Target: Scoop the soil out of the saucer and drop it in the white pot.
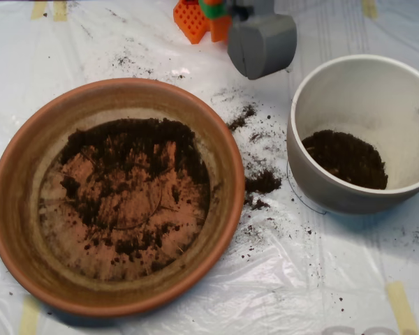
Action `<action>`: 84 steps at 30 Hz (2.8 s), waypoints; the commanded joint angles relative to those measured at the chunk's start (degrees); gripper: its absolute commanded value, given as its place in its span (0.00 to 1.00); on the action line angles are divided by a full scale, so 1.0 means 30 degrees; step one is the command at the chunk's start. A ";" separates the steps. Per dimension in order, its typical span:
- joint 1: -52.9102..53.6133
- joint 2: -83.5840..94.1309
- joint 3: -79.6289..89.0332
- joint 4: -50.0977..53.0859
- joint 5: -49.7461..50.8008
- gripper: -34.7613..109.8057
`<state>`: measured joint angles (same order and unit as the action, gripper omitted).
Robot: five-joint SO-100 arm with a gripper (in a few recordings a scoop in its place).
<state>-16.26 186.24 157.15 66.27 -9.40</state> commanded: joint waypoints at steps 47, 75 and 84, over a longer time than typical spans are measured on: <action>-0.0674 0.1875 0.6328 -0.3457 0.2344 0.24; -0.0674 0.1875 0.6328 -0.3457 0.2344 0.24; -0.0674 0.1875 0.6328 -0.3457 0.2344 0.24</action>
<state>-18.54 187.56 177.01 56.43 -2.29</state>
